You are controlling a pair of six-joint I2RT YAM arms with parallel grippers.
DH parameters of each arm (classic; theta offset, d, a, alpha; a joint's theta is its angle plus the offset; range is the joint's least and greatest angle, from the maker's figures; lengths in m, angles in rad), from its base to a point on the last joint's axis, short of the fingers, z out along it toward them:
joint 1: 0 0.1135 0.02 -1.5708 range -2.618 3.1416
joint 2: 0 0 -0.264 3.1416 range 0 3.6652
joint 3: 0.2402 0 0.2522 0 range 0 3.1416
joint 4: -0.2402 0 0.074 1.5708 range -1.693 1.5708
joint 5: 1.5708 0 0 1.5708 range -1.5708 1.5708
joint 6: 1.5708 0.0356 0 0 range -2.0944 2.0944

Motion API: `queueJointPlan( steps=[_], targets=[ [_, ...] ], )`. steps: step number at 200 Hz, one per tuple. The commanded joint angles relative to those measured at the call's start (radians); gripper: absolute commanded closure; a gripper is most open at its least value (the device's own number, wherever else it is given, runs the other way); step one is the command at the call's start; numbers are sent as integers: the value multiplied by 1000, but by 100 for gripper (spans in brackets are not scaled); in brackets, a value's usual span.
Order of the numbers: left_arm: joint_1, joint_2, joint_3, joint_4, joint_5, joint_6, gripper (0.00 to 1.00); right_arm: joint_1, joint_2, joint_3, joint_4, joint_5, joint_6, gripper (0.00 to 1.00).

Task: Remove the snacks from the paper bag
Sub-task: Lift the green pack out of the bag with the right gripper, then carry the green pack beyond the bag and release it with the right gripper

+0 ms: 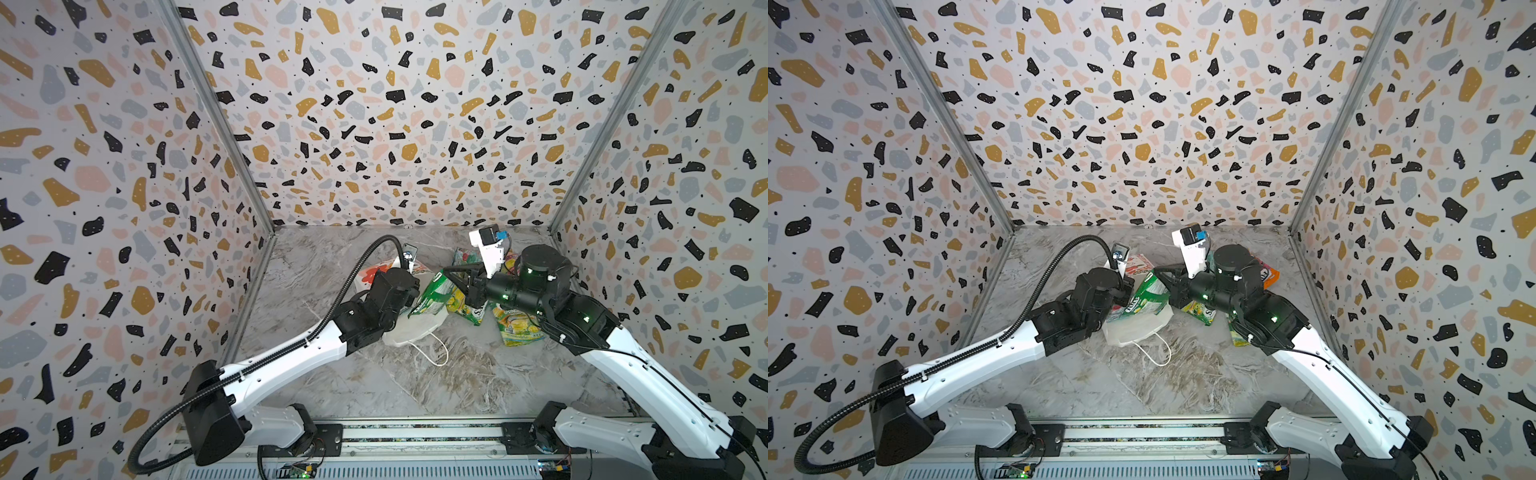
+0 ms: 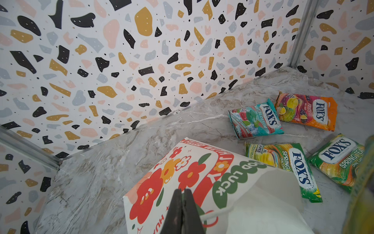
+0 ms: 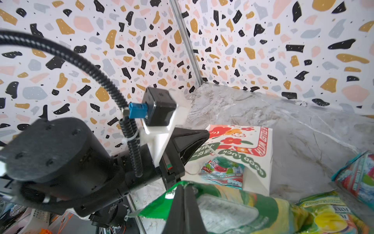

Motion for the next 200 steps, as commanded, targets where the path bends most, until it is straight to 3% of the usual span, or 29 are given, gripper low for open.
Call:
queueJointPlan(
  steps=[1, 50, 101, 138, 200],
  targets=[
    [3, -53, -36, -17, -54, 18, 100, -52, -13, 83, -20, 19, -23, 100],
    [4, -140, -106, -31, -59, 25, 100, -271, 87, 138, -14, -81, -1, 100],
    [4, -209, -187, 13, -45, 52, 100, -466, 292, 129, 149, -230, 10, 100],
    [3, -225, -217, 33, -33, 49, 100, -514, 494, 162, 321, -341, 62, 100],
    [3, -243, -236, 47, -53, 77, 100, -514, 905, 490, 340, -470, 129, 100]
  ],
)
